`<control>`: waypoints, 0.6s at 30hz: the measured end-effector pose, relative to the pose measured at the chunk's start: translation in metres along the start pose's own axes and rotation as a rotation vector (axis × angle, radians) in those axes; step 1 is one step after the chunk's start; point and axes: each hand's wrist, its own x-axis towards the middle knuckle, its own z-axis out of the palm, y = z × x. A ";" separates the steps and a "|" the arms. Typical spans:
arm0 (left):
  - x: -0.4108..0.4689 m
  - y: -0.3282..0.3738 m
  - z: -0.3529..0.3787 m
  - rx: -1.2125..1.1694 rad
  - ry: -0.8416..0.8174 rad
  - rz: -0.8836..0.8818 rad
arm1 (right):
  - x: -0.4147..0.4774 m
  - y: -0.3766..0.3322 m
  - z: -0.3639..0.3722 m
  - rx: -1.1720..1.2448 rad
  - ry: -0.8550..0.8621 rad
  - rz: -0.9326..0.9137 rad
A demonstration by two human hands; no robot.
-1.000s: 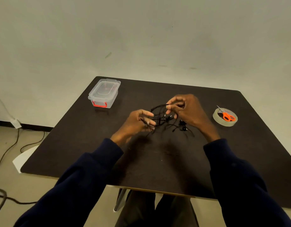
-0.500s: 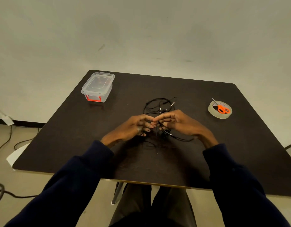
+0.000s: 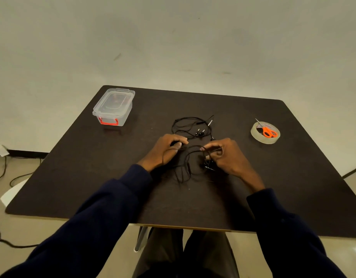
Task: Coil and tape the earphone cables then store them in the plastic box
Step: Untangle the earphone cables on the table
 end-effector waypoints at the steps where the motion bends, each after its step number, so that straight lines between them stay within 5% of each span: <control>1: 0.000 -0.001 0.000 -0.003 -0.006 0.003 | 0.001 0.003 -0.003 -0.029 -0.020 0.024; 12: -0.005 -0.026 -0.015 -0.316 -0.029 -0.027 | -0.024 0.008 -0.005 -0.192 -0.031 -0.047; 18: 0.005 -0.016 -0.008 -0.009 -0.238 -0.074 | -0.037 0.003 -0.011 -0.317 -0.150 0.009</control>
